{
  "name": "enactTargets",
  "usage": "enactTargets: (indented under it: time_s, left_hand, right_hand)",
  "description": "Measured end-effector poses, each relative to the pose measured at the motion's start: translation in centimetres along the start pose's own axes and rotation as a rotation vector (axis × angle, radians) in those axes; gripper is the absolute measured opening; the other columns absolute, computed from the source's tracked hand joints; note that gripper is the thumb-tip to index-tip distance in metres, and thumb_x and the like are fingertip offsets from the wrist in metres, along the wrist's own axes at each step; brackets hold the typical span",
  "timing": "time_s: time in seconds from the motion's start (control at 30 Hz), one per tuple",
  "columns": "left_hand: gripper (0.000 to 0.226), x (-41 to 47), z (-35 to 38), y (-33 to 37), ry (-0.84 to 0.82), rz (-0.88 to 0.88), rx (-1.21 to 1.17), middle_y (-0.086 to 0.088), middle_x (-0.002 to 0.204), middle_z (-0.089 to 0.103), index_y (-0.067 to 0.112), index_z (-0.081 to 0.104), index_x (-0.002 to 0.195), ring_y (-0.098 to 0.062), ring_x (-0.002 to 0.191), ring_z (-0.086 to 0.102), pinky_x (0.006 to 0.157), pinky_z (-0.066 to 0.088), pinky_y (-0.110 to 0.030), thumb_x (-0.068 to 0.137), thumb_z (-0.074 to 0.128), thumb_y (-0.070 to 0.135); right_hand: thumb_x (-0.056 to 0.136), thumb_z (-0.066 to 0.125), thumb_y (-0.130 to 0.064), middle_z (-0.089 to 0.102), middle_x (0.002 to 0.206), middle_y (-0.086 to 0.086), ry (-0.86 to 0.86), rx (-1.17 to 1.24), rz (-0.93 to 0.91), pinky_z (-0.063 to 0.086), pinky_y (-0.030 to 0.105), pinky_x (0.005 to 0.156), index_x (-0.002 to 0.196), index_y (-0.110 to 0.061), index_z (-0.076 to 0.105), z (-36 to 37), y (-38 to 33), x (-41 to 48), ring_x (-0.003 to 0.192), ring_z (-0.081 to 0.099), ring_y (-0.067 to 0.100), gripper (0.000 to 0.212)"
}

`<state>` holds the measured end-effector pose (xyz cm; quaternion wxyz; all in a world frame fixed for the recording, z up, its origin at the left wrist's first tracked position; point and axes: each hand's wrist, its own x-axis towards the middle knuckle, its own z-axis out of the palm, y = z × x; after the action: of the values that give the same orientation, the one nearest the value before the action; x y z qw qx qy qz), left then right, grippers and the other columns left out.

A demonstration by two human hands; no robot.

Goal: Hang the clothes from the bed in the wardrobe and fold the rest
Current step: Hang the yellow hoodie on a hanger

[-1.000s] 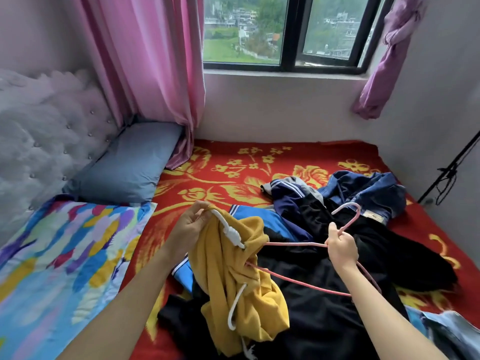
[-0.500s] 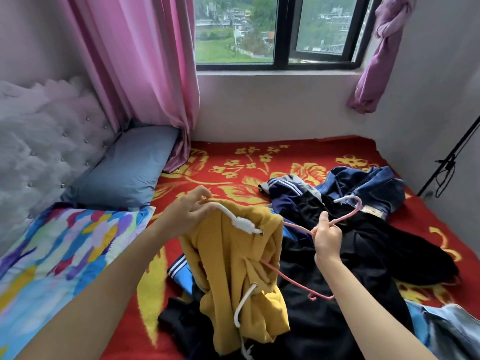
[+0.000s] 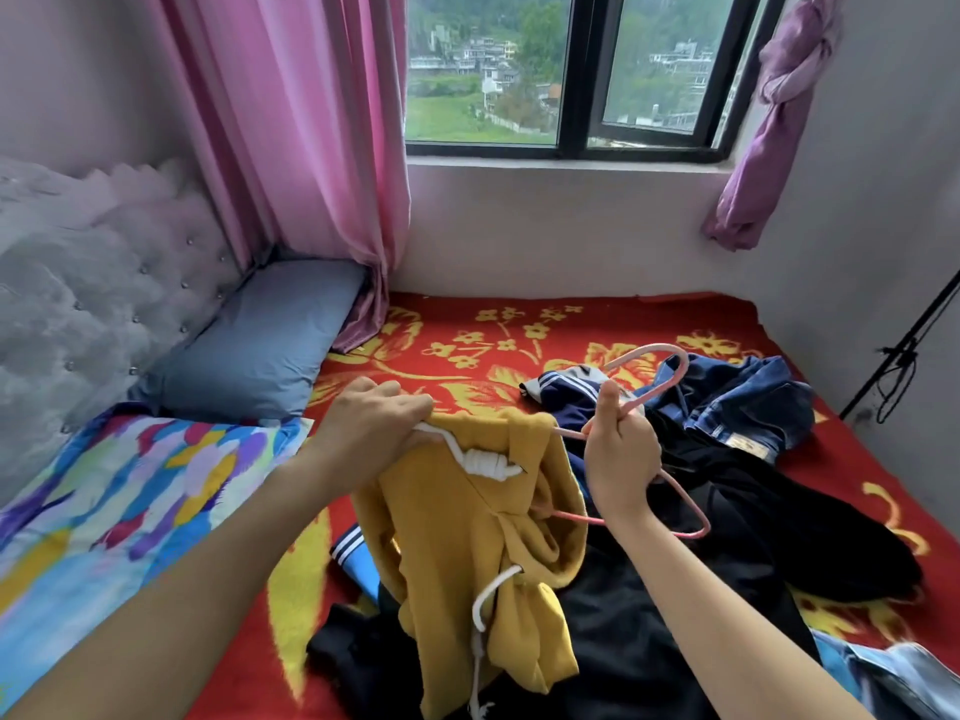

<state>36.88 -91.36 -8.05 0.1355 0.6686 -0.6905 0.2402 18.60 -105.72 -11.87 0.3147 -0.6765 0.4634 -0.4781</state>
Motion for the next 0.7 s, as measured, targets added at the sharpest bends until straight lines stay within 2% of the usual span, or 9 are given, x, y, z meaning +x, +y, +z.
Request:
enactTargets:
  time_s: [0.1, 0.17, 0.27, 0.33, 0.4, 0.5, 0.53, 0.6, 0.7]
  left_hand:
    - [0.03, -0.3, 1.0, 1.7, -0.044, -0.03, -0.133, -0.007, 0.059, 0.061, 0.006, 0.058, 0.068, -0.024, 0.054, 0.06, 0.05, 0.045, -0.03, 0.075, 0.074, 0.03]
    - [0.032, -0.5, 2.0, 2.9, -0.07, -0.095, -0.199, -0.009, 0.067, 0.062, 0.006, 0.057, 0.076, -0.027, 0.061, 0.06, 0.053, 0.042, -0.03, 0.083, 0.066, 0.036]
    - [0.042, -0.8, 2.9, 2.7, -0.128, -0.201, -0.188, -0.004, 0.084, 0.064, 0.013, 0.055, 0.089, -0.023, 0.078, 0.059, 0.061, 0.038, -0.03, 0.089, 0.043, 0.053]
    - [0.062, -0.8, 2.4, 1.7, -0.13, -0.224, -0.205, -0.005, 0.084, 0.063, 0.012, 0.056, 0.088, -0.023, 0.078, 0.059, 0.062, 0.04, -0.032, 0.083, 0.03, 0.068]
    - [0.078, -0.9, 1.6, 0.7, -0.047, -0.249, -0.238, -0.005, 0.072, 0.06, 0.009, 0.056, 0.08, -0.023, 0.067, 0.057, 0.057, 0.039, -0.031, 0.078, 0.018, 0.077]
    - [0.068, -0.6, 0.0, -1.1, 0.11, -0.407, -0.355, 0.003, 0.062, 0.048, 0.009, 0.052, 0.072, -0.021, 0.061, 0.05, 0.057, 0.034, -0.031, 0.074, 0.029, 0.074]
    - [0.067, -0.4, -0.6, -1.7, 0.132, -0.469, -0.394, 0.003, 0.061, 0.048, 0.007, 0.053, 0.073, -0.022, 0.062, 0.05, 0.058, 0.032, -0.032, 0.072, 0.032, 0.071]
    - [0.07, 0.1, -1.7, -2.6, 0.168, -0.547, -0.465, -0.001, 0.061, 0.052, 0.005, 0.059, 0.077, -0.023, 0.063, 0.051, 0.059, 0.033, -0.033, 0.067, 0.035, 0.069]
    - [0.054, 0.9, -2.9, -2.6, 0.225, -0.569, -0.581, 0.006, 0.059, 0.053, 0.011, 0.06, 0.076, -0.007, 0.059, 0.05, 0.059, 0.037, -0.029, 0.071, 0.047, 0.062]
  right_hand:
    - [0.088, 0.007, -0.069, 0.043, 0.048, -0.001, -0.066, -0.048, -0.081, 0.028, 0.032, 0.052, 0.052, -0.015, 0.04, 1.0, -1.1, -2.3, 0.057, 0.053, 0.029, 0.073]
    - [0.075, -0.004, -0.077, 0.044, 0.052, -0.003, -0.148, -0.063, -0.11, 0.032, 0.033, 0.056, 0.06, -0.019, 0.037, 1.6, -1.5, -3.2, 0.054, 0.049, 0.021, 0.072]
    - [0.085, 0.01, -0.073, 0.043, 0.059, -0.008, -0.3, 0.058, -0.069, 0.037, 0.035, 0.064, 0.085, -0.017, 0.043, 1.9, -1.9, -3.1, 0.06, 0.049, 0.014, 0.065]
    - [0.089, 0.02, -0.068, 0.049, 0.068, -0.007, -0.37, 0.171, -0.12, 0.038, 0.034, 0.067, 0.087, -0.02, 0.043, 1.1, -2.0, -2.4, 0.067, 0.051, 0.005, 0.053]
    - [0.089, 0.031, -0.063, 0.051, 0.083, -0.008, -0.242, 0.218, -0.29, 0.041, 0.027, 0.077, 0.089, -0.017, 0.047, -0.1, -1.8, -1.7, 0.08, 0.05, 0.008, 0.048]
    - [0.09, 0.044, -0.02, 0.047, 0.082, -0.011, 0.077, 0.178, -0.587, 0.038, 0.018, 0.076, 0.084, -0.01, 0.05, -1.7, 0.4, -1.4, 0.079, 0.044, 0.006, 0.013]
    - [0.087, 0.046, -0.012, 0.049, 0.078, -0.009, 0.045, 0.184, -0.598, 0.038, 0.016, 0.071, 0.081, -0.01, 0.051, -2.0, 1.4, -1.7, 0.075, 0.045, 0.005, 0.008]
    - [0.085, 0.054, -0.003, 0.056, 0.075, -0.006, -0.206, 0.171, -0.402, 0.04, 0.017, 0.067, 0.079, -0.012, 0.057, -1.9, 3.0, -2.6, 0.071, 0.051, 0.005, 0.011]
    - [0.084, 0.06, 0.007, 0.064, 0.102, 0.005, -0.534, 0.144, -0.18, 0.047, 0.032, 0.091, 0.102, -0.009, 0.062, -1.1, 3.5, -2.7, 0.101, 0.06, 0.018, 0.025]
